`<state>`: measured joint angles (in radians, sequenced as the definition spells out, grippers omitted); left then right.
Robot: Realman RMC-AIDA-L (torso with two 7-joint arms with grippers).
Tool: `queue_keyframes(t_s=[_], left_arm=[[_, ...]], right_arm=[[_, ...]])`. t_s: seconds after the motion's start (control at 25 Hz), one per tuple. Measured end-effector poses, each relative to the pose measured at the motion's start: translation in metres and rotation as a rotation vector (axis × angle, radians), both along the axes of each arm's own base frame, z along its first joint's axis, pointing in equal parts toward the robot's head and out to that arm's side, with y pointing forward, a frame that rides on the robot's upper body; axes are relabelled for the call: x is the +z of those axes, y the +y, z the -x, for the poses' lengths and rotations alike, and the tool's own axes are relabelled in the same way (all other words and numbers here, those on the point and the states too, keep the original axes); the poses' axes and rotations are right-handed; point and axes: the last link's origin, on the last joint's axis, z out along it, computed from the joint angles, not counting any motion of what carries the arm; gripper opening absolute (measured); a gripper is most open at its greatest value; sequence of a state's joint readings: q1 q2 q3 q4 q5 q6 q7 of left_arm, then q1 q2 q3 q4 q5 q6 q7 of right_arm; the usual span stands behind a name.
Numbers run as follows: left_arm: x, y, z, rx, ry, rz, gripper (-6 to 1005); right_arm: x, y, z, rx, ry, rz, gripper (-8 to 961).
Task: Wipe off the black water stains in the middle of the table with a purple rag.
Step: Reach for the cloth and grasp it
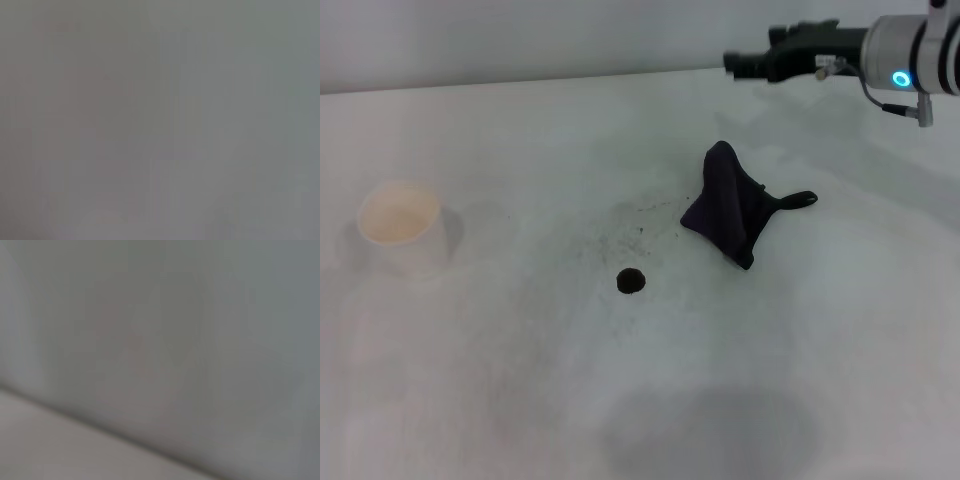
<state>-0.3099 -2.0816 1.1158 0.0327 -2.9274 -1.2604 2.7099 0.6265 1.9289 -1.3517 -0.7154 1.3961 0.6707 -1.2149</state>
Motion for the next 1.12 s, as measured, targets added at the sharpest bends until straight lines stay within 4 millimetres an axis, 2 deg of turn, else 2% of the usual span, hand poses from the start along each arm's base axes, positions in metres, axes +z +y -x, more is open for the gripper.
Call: queue_keyframes(t_s=[0.2,0.32,0.52,0.84,1.12], left_arm=[[0.004,0.004,0.002,0.022,-0.013,-0.027,876],[0.005,0.005,0.003,0.030,-0.017,-0.034,876],[0.005,0.006,0.004,0.039,-0.020,-0.036,876],[0.004,0.009,0.005,0.053,-0.023,-0.027,876],[0.005,0.016,0.004,0.058,-0.019,-0.019,876]], right_arm=[[-0.002,0.002,0.020,-0.121,-0.110,0.126,826],[-0.005,-0.004,0.033,-0.115,-0.143,0.140,827],[0.002,-0.011,0.043,-0.114,-0.161,0.171,827],[-0.002,-0.021,0.032,-0.179,-0.182,0.225,826],[-0.021,-0.029,0.030,-0.230,-0.211,0.288,826]])
